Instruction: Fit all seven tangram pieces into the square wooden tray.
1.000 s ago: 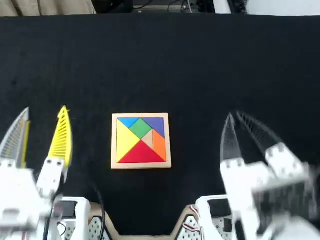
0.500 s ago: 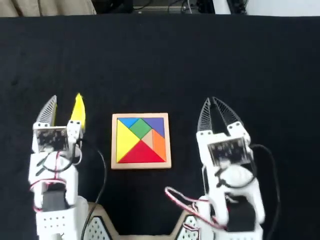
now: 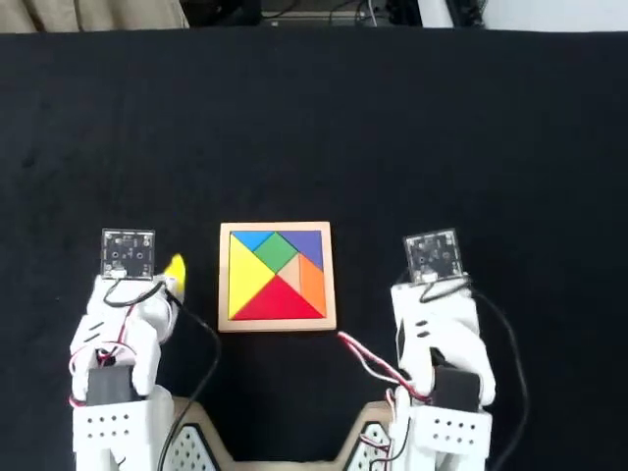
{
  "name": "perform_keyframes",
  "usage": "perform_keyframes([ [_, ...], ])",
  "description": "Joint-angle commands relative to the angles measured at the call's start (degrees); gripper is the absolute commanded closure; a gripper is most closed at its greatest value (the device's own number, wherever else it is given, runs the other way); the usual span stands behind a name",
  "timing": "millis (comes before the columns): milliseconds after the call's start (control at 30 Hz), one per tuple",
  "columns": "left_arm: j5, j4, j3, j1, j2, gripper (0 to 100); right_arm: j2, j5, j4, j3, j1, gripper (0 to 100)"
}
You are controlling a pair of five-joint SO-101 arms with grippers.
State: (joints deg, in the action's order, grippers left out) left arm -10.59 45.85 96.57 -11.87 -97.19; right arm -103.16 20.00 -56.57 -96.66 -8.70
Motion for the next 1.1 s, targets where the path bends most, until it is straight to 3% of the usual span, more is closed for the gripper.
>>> perform_keyframes([
  [0, -0.2, 7.3, 1.2, 1.0, 1.2, 80, -0.3, -0.4, -11.2, -0.1, -1.1, 98.7],
  [67, -0.3, 14.2, 0.7, 1.1, 0.8, 81, -0.4, -0.4, -16.4, 0.0, -1.0, 98.7],
  [167, -0.6, 24.7, -0.2, 2.6, -1.1, 86, 0.1, -0.4, -15.6, 0.0, -1.0, 98.7],
  [300, -0.3, 26.0, 0.5, 4.4, -4.8, 94, 0.2, -1.6, -15.6, -0.1, 5.3, 98.7],
  [433, -0.3, 26.8, 0.7, 4.6, -6.8, 97, 0.0, -11.8, -15.5, -0.1, 8.5, 98.7],
  [533, -0.3, 26.9, 0.7, 4.4, -6.8, 97, -0.2, -15.4, -15.6, -0.1, 8.5, 98.7],
  [1067, -0.6, 27.0, 0.7, 4.4, -6.9, 97, -0.2, -15.3, -15.6, -0.1, 8.6, 98.7],
])
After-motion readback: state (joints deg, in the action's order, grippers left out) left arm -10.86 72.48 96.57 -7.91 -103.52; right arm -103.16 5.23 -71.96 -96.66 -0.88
